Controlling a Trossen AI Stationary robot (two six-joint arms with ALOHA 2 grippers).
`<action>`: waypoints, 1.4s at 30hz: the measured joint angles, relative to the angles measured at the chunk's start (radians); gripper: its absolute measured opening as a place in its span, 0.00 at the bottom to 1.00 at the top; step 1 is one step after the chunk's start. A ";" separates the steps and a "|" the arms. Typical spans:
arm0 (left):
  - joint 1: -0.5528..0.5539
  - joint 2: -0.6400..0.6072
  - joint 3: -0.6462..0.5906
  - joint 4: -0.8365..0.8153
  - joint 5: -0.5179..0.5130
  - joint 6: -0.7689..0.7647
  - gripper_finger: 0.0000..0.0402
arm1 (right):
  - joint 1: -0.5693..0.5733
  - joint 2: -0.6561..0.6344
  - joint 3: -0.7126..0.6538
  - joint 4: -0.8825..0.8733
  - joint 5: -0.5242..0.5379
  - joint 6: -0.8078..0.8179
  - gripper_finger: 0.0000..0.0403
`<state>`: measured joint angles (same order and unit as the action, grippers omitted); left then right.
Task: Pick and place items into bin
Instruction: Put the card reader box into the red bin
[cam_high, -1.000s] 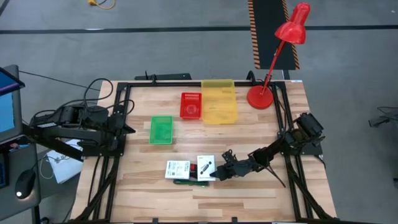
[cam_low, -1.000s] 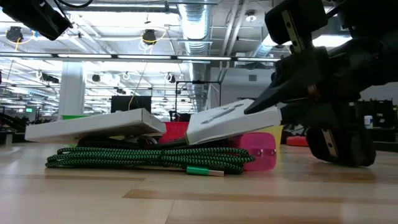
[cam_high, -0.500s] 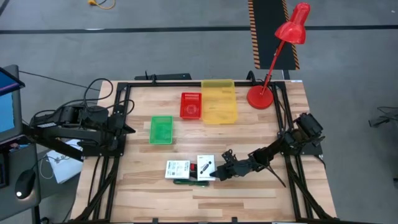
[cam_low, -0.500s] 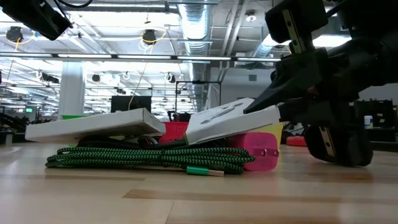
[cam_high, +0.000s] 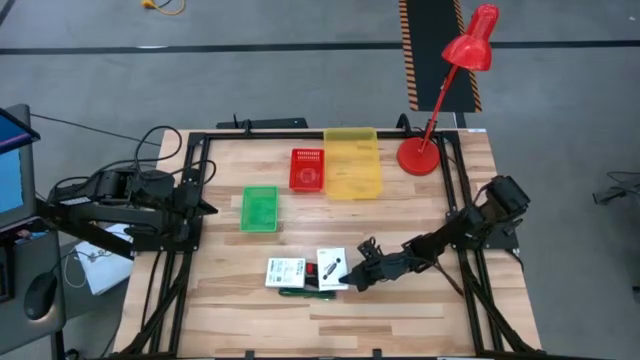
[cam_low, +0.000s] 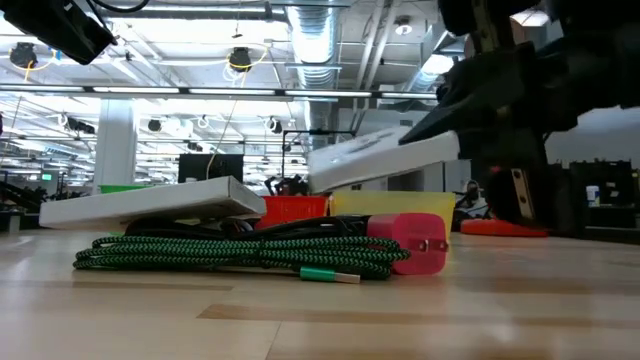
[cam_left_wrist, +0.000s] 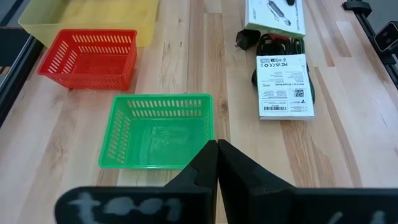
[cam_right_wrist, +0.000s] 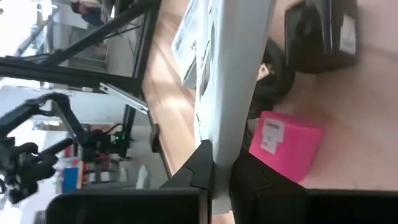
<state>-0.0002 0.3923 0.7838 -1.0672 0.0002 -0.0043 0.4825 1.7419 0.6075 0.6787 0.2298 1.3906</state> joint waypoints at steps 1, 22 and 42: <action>0.000 0.000 0.000 0.000 0.000 -0.002 0.00 | -0.003 -0.023 0.000 -0.026 0.001 -0.012 0.05; 0.000 0.000 0.000 0.000 0.000 0.001 0.00 | -0.515 -0.329 0.022 -0.209 -0.339 -0.564 0.04; 0.000 0.000 0.000 0.001 0.000 0.006 0.00 | -0.834 0.116 0.438 -0.232 -0.679 -0.713 0.04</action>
<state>-0.0006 0.3927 0.7841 -1.0665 -0.0002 0.0017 -0.3511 1.8581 1.0457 0.4468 -0.4494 0.6781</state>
